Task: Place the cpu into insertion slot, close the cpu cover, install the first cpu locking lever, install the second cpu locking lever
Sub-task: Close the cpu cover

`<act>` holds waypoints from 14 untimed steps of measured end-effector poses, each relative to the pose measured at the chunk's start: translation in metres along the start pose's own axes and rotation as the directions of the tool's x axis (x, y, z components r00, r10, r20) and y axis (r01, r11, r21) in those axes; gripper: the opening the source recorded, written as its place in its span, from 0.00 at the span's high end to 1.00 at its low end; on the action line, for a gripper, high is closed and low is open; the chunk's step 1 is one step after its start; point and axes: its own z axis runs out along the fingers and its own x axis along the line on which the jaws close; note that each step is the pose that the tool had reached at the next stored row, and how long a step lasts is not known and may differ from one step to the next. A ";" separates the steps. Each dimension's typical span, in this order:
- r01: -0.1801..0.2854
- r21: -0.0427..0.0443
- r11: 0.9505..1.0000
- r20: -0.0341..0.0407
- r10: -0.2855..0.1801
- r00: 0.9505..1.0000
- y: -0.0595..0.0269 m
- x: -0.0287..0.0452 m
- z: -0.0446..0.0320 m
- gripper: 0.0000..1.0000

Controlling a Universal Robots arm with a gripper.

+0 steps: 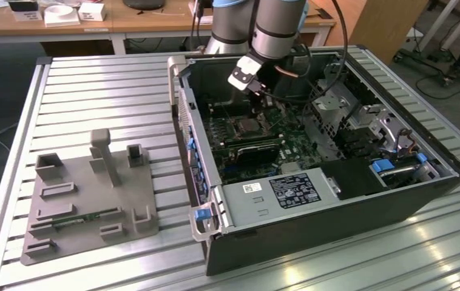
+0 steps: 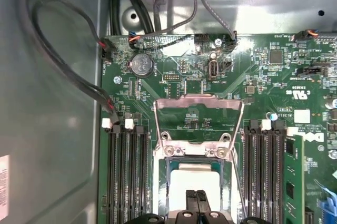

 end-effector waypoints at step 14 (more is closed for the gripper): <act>0.000 -0.002 1.000 0.000 0.000 1.000 -0.0002 0.0006 -0.0265 0.90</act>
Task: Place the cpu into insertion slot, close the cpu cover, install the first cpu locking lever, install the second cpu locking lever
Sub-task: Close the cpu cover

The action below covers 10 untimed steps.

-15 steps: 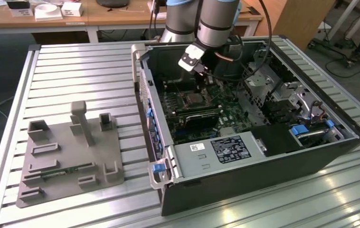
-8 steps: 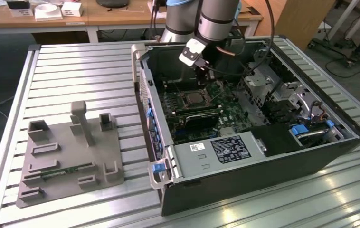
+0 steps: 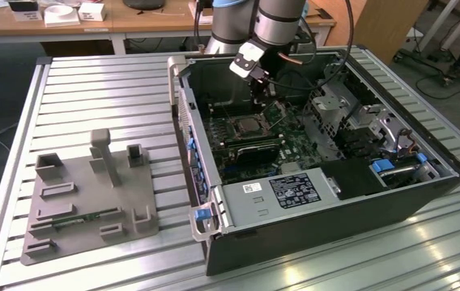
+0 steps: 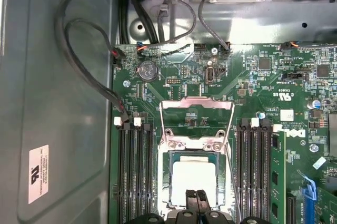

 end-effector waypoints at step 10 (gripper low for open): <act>0.000 0.000 1.000 0.000 0.000 1.000 0.0105 0.0000 0.0005 0.90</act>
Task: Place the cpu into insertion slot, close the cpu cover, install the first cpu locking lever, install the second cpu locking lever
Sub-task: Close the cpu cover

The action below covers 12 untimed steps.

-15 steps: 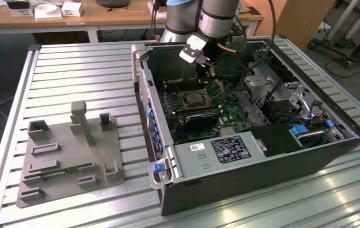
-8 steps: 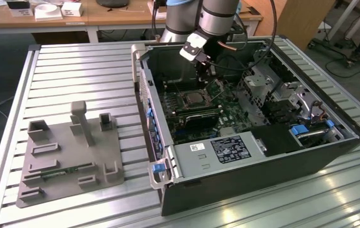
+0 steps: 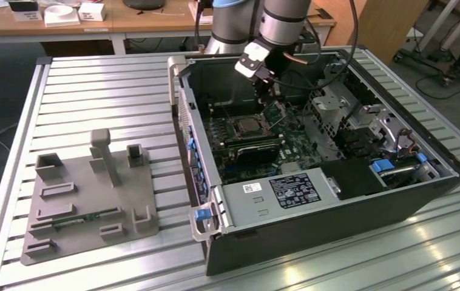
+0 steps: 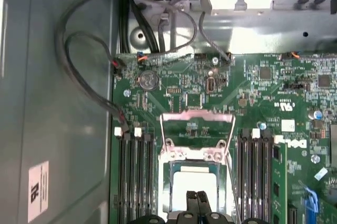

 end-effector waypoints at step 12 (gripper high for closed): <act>0.000 -0.004 1.000 0.000 0.000 1.000 0.0115 0.0002 -0.0082 0.90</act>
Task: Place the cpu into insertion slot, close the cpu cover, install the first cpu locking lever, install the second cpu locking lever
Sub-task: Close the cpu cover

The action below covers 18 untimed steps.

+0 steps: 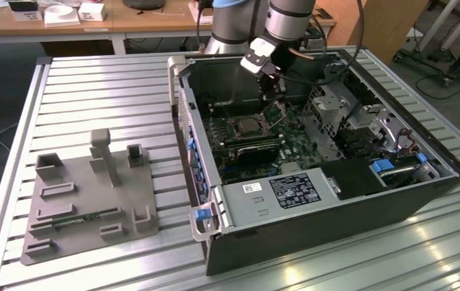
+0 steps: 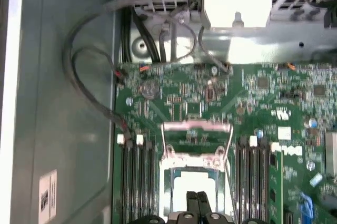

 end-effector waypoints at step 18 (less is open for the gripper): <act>0.000 0.000 1.000 0.000 0.000 1.000 0.0554 0.0009 0.0026 0.90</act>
